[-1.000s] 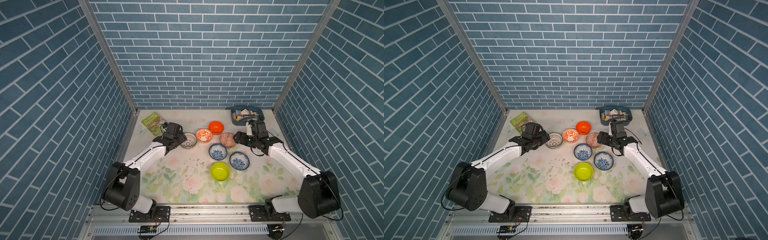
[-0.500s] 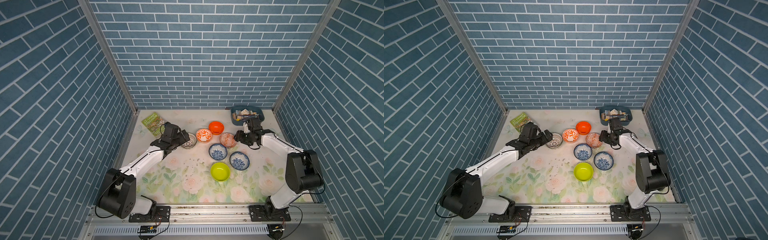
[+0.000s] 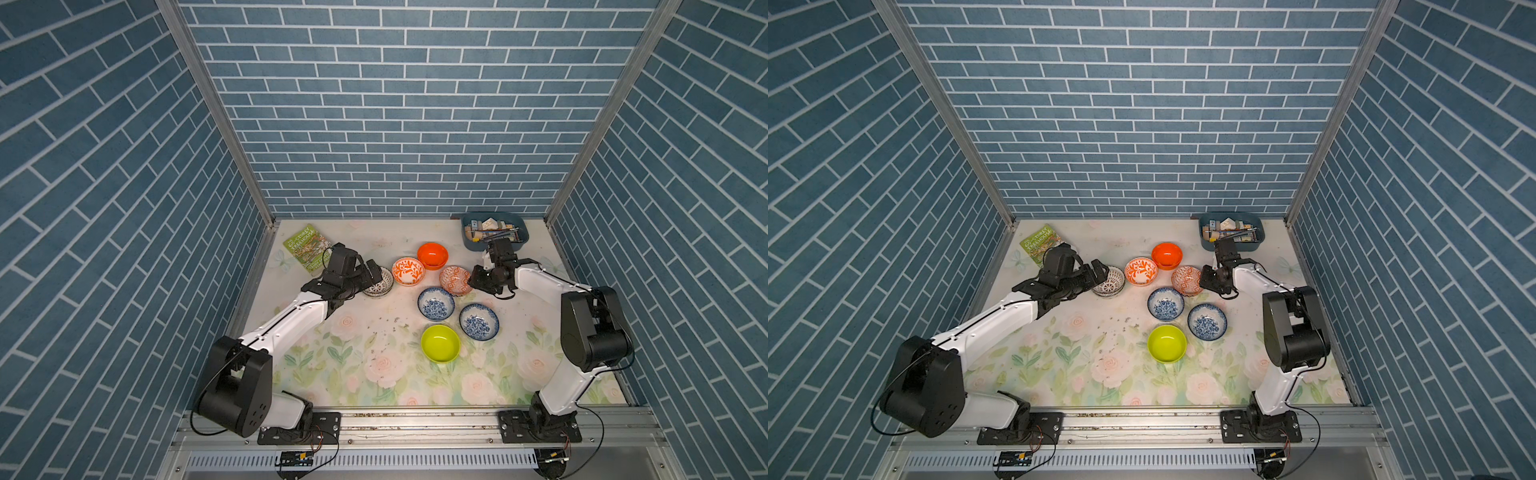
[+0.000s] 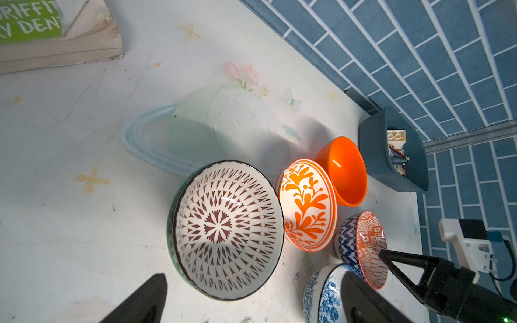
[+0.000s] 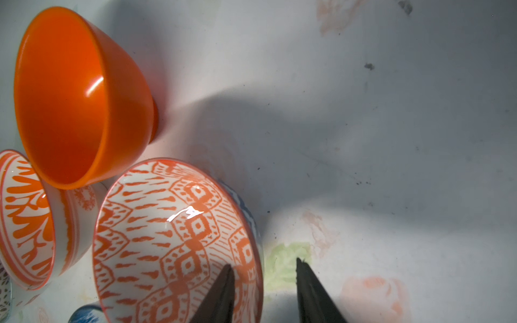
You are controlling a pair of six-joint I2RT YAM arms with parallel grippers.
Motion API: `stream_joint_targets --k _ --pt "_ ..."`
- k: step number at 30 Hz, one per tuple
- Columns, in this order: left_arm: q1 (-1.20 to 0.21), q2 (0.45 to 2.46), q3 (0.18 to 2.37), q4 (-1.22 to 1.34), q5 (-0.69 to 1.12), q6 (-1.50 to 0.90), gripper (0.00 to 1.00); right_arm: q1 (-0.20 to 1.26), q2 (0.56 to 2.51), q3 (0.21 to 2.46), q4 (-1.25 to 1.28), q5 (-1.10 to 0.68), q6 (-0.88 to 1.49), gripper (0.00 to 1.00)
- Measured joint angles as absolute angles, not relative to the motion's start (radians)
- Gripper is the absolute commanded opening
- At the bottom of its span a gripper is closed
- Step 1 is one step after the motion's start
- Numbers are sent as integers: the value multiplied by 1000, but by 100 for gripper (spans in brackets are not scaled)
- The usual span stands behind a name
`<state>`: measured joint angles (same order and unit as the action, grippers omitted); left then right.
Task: Stack the bowls
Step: Pick up the bowl from the center of the board.
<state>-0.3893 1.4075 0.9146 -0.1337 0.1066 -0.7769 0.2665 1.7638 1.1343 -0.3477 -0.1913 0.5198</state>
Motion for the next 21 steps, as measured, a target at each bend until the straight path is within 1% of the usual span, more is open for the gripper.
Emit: stream_joint_targets --k 5,17,18,21 --pt "-393 1411 915 -128 107 -776 100 272 1766 1134 -346 -188 518 25" --pt "-396 1416 915 -129 102 -772 100 274 1781 1134 -345 -180 519 25" --pt "-396 1416 915 -129 101 -772 100 274 1784 1134 -344 -180 519 24" --pt "-397 1416 915 -130 94 -768 100 274 1790 1134 -344 -180 519 16"
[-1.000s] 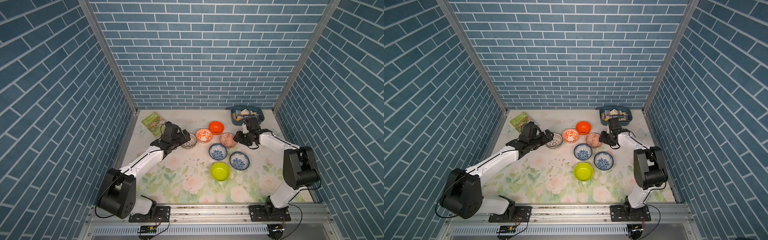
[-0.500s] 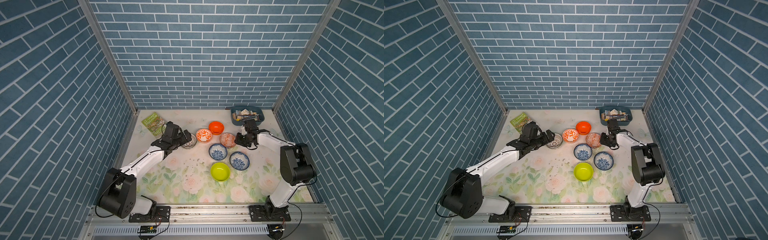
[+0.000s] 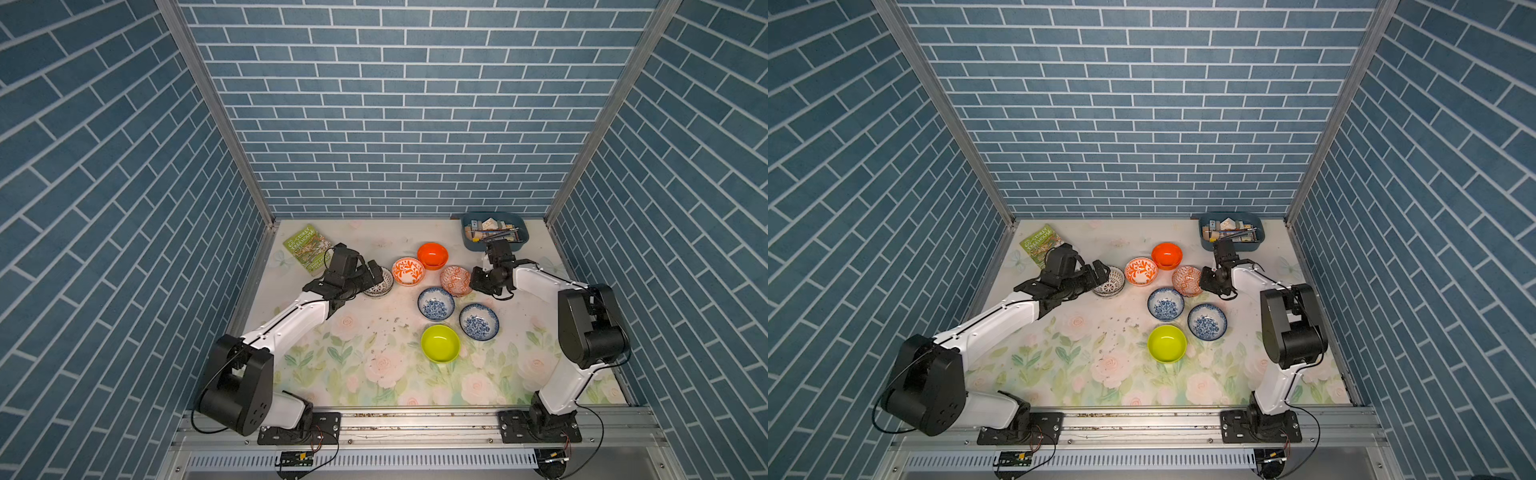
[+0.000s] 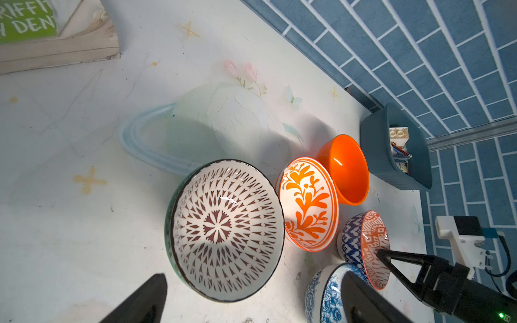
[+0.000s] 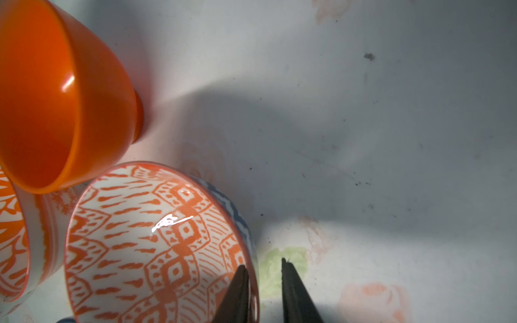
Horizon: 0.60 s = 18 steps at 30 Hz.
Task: Stack the bowls
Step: Pick up the bowl from the center of the board.
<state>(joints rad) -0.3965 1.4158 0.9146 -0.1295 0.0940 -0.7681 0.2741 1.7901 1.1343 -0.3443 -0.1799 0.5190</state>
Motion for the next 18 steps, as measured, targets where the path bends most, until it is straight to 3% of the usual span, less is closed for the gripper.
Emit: stream_joint_targets --k 6,18 --pt "-398 1411 912 -139 75 -759 100 277 1792 1138 -337 -176 518 0" --pt "-398 1399 910 -161 57 -743 100 277 1735 1160 -418 -101 519 0"
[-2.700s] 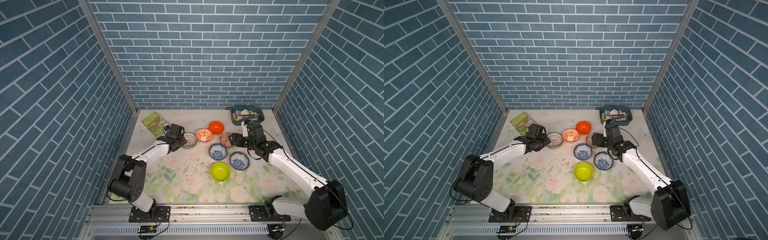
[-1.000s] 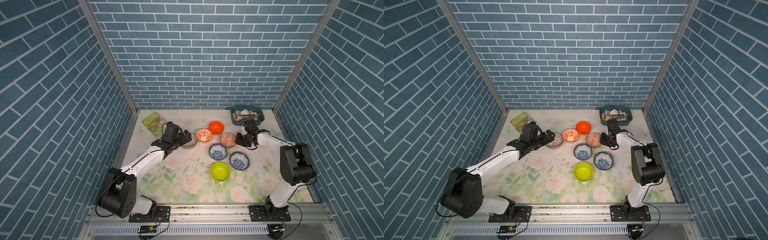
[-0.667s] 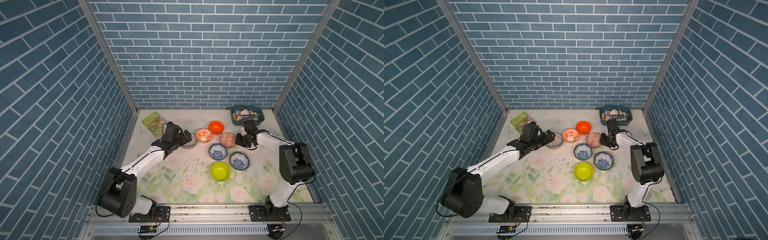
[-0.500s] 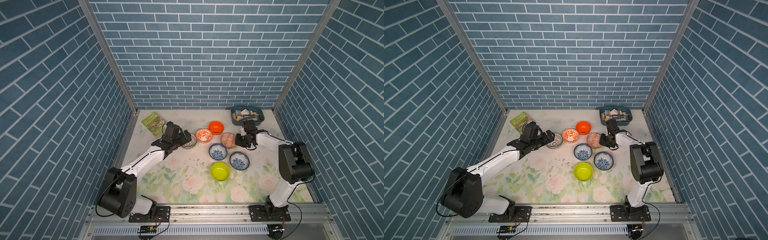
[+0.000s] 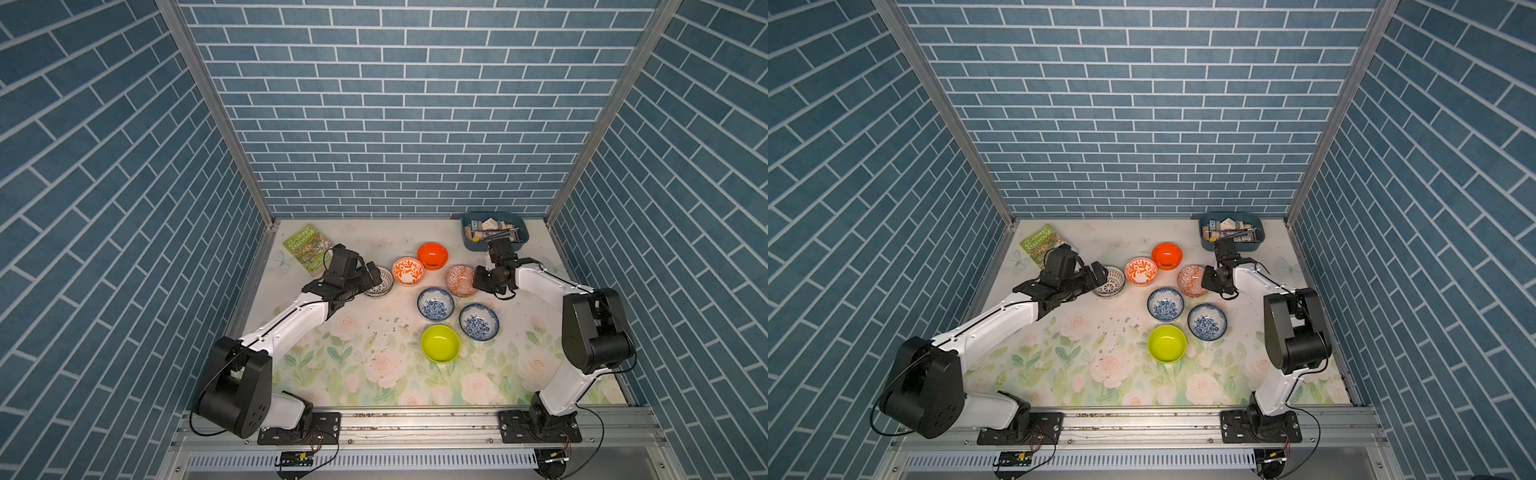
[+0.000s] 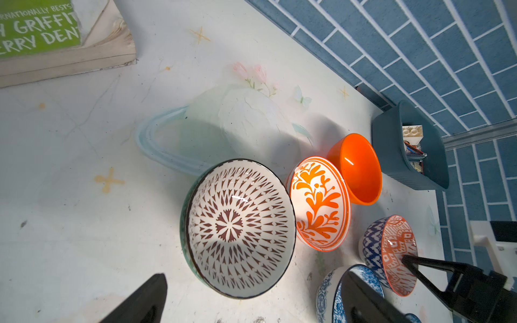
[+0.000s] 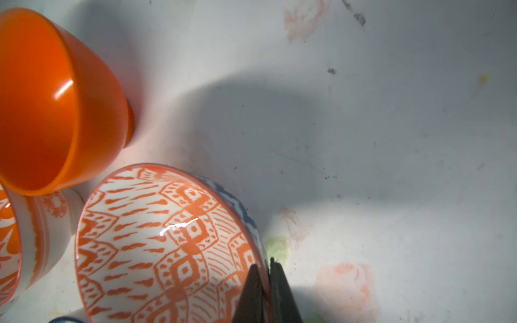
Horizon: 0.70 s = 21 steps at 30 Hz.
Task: Stack the bowls
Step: Pick up the bowl from the center of the board.
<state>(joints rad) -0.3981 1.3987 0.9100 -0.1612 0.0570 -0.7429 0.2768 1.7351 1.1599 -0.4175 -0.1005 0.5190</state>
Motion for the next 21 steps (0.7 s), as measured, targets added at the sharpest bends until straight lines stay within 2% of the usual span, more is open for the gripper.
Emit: stream_joint_targets --k 7,16,21 --pt "-398 1367 910 -171 32 -724 100 301 1705 1280 -468 -89 516 0" --pt "-382 1350 908 -171 20 -707 100 411 1705 1450 -514 -89 498 0" --pt "-369 1330 891 -171 20 -702 100 478 1767 1612 -544 -90 486 0"
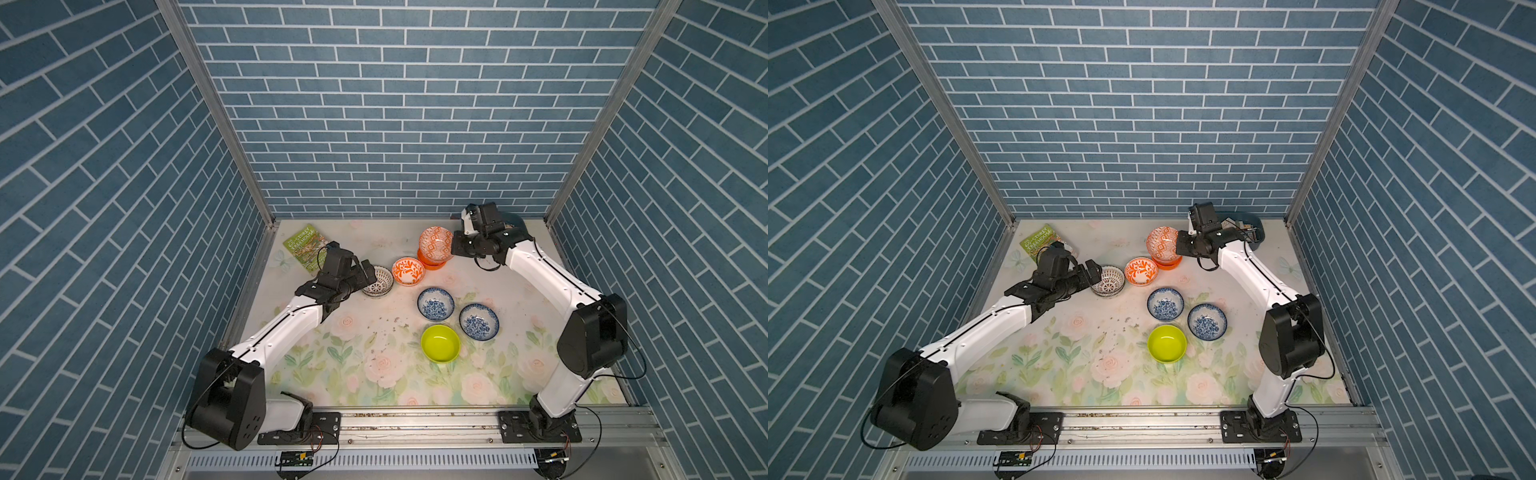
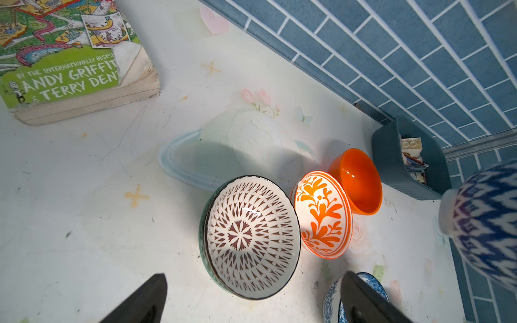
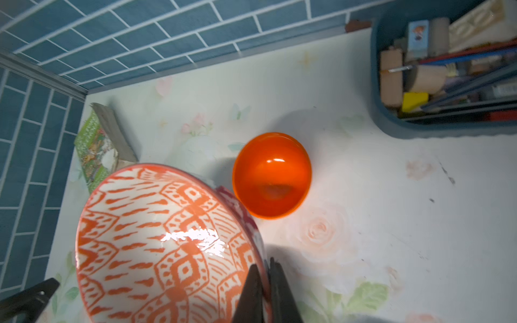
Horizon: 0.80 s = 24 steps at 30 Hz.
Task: Stack the bowls
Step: Pick up the bowl from the center of the board, then place the bowl on the bowl.
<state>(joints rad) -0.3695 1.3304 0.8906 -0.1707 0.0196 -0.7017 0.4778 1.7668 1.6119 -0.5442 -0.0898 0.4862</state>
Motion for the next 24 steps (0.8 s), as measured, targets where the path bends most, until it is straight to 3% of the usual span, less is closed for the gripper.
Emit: stream_joint_targets --k 12,24 --pt "-329 1268 813 -161 26 -702 100 569 2007 1824 -610 -86 471 0" --pt "-326 1275 740 -76 80 -729 100 589 2038 1807 -604 -83 475 0"
